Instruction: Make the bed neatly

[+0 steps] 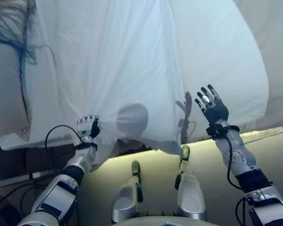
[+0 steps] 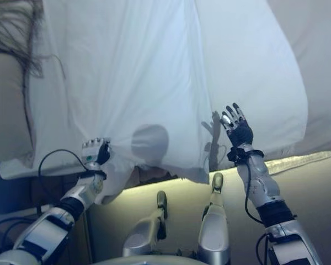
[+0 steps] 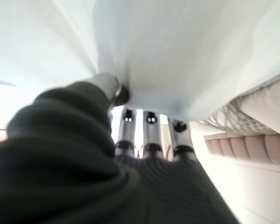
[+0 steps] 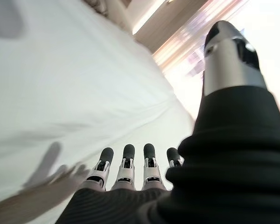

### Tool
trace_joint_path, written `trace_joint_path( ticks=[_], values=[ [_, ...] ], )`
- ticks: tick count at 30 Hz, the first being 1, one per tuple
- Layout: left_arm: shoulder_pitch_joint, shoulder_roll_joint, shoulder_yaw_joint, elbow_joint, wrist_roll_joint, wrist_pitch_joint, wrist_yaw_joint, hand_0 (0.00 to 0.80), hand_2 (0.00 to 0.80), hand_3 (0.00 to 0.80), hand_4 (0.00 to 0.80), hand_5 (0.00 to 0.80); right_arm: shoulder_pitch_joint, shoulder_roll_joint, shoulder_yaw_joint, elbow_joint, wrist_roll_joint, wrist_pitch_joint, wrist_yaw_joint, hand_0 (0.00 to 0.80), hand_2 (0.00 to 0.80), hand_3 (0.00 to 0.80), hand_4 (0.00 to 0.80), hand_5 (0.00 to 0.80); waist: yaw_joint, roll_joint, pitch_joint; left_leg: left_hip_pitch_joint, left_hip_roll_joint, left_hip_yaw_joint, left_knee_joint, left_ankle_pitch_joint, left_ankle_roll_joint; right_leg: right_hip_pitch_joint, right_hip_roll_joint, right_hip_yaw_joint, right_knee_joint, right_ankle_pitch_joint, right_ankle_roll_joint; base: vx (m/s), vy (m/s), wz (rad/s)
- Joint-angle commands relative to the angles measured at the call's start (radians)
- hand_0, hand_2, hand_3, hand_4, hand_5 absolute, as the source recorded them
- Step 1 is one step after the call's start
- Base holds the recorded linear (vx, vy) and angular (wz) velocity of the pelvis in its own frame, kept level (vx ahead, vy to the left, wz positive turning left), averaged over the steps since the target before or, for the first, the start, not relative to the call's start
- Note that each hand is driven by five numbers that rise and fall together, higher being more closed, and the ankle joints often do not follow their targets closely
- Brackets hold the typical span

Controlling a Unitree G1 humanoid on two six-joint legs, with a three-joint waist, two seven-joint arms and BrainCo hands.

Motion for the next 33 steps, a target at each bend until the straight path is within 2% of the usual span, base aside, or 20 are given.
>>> trace_joint_path(
  ticks=[1,5,9,18,28,29,30,33],
  values=[
    [0.254,0.149,0.076,0.106,0.060,0.056,-0.017,0.800,0.800,0.800,0.800,0.800,0.107,0.021,-0.057,0.023,-0.054,0.055,0.075,0.000,0.000,0.000,0.000,0.000,0.068,-0.084,-0.188,-0.078,-0.015,-0.034,0.031,0.073,0.012,0.085,-0.199,-0.011,0.123,-0.104,0.159,0.246,0.100,0.04],
    [0.338,0.157,0.117,0.083,0.151,0.062,-0.034,0.800,0.800,0.800,0.800,0.800,0.150,0.012,-0.103,0.049,-0.076,0.104,0.115,0.000,0.000,0.000,0.000,0.000,0.074,-0.071,-0.235,-0.029,-0.013,-0.022,0.019,0.063,0.011,0.133,-0.200,-0.016,0.109,-0.114,0.161,0.182,0.057,0.02],
    [0.385,0.170,0.145,0.062,0.196,0.039,-0.065,0.800,0.800,0.800,0.800,0.800,0.170,0.017,-0.121,0.067,-0.081,0.119,0.124,0.000,0.000,0.000,0.000,0.000,0.080,-0.063,-0.251,-0.003,-0.016,-0.021,0.020,0.055,0.011,0.154,-0.202,-0.016,0.116,-0.122,0.162,0.107,0.022,0.01],
    [0.435,0.142,0.138,-0.008,0.193,0.010,-0.102,0.800,0.800,0.800,0.800,0.800,0.192,0.065,-0.122,0.057,-0.084,0.098,0.088,0.000,0.000,0.000,0.000,0.000,0.107,-0.070,-0.243,0.016,-0.012,-0.037,0.028,0.040,0.016,0.191,-0.197,-0.033,0.105,-0.123,0.161,0.013,-0.053,0.07],
    [0.434,0.107,0.130,0.020,0.195,0.005,-0.098,0.800,0.800,0.800,0.800,0.800,0.187,0.114,-0.109,0.059,-0.084,0.083,0.054,0.000,0.000,0.000,0.000,0.000,0.128,-0.093,-0.237,0.016,-0.009,-0.062,0.063,0.022,0.025,0.202,-0.190,-0.027,0.114,-0.122,0.157,0.011,-0.065,0.01],
    [0.435,0.108,0.137,0.018,0.203,0.002,-0.092,0.442,0.442,0.442,0.442,0.442,0.190,0.122,-0.107,0.061,-0.084,0.076,0.055,0.000,0.000,0.000,0.000,0.000,0.131,-0.098,-0.237,0.015,-0.008,-0.064,0.067,0.020,0.026,0.204,-0.187,-0.026,0.113,-0.122,0.156,0.002,-0.086,0.04],
    [0.436,0.111,0.143,0.013,0.209,0.001,-0.087,0.000,0.000,0.000,0.000,0.000,0.193,0.128,-0.107,0.063,-0.083,0.071,0.056,0.000,0.000,0.000,0.000,0.000,0.133,-0.101,-0.236,0.015,-0.007,-0.066,0.068,0.018,0.026,0.206,-0.185,-0.026,0.112,-0.122,0.156,-0.002,-0.116,0.05],
    [0.432,0.123,0.157,-0.005,0.230,0.018,-0.115,0.000,0.000,0.000,0.000,0.000,0.202,0.152,-0.103,0.062,-0.082,0.056,0.059,0.000,0.000,0.000,0.000,0.000,0.141,-0.113,-0.234,0.011,-0.006,-0.078,0.072,0.017,0.028,0.209,-0.174,-0.022,0.109,-0.122,0.154,-0.008,-0.102,0.06]
  ],
)
